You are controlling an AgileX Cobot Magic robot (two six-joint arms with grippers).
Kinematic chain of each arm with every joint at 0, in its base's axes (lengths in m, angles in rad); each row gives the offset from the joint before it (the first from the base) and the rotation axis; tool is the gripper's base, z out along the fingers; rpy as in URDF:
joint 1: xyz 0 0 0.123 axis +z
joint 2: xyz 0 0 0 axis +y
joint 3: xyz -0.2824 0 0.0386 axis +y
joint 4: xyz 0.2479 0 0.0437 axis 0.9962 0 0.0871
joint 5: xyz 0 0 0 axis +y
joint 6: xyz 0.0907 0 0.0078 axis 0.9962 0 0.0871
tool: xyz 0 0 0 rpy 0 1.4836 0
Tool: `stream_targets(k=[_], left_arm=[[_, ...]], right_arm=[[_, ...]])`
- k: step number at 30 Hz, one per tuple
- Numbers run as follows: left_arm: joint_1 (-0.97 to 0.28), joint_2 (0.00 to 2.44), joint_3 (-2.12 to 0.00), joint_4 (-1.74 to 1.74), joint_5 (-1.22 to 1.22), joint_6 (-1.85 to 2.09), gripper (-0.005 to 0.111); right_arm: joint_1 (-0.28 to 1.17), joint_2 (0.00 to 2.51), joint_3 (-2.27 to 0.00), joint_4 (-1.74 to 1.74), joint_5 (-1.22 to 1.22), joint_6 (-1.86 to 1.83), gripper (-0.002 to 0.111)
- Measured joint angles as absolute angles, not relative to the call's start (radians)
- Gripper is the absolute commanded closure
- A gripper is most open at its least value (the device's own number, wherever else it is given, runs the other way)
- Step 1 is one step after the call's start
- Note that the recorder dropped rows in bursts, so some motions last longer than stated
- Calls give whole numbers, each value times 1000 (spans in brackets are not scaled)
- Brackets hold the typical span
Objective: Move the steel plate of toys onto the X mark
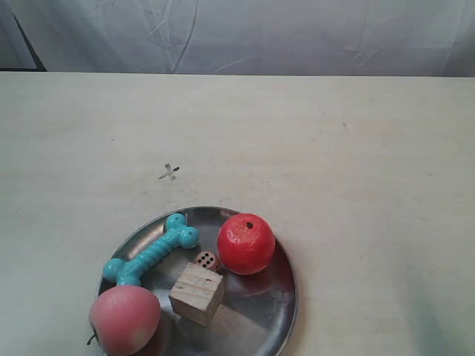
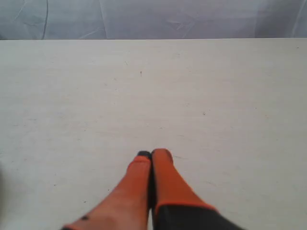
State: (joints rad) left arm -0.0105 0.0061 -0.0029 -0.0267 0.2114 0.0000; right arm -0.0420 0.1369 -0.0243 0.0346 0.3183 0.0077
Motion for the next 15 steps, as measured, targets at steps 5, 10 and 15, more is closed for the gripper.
stream_targets(k=[5,10,15], left_arm=[[-11,6,-3,-27,211,0,107],[-11,6,-3,-27,211,0,107],[-11,6,-3,-20,211,0,107]], right_arm=[[-42,137,-24,35,318,8,108],[-42,137,-24,35,318,8,108],[-42,137,-24,35,302,8,108]])
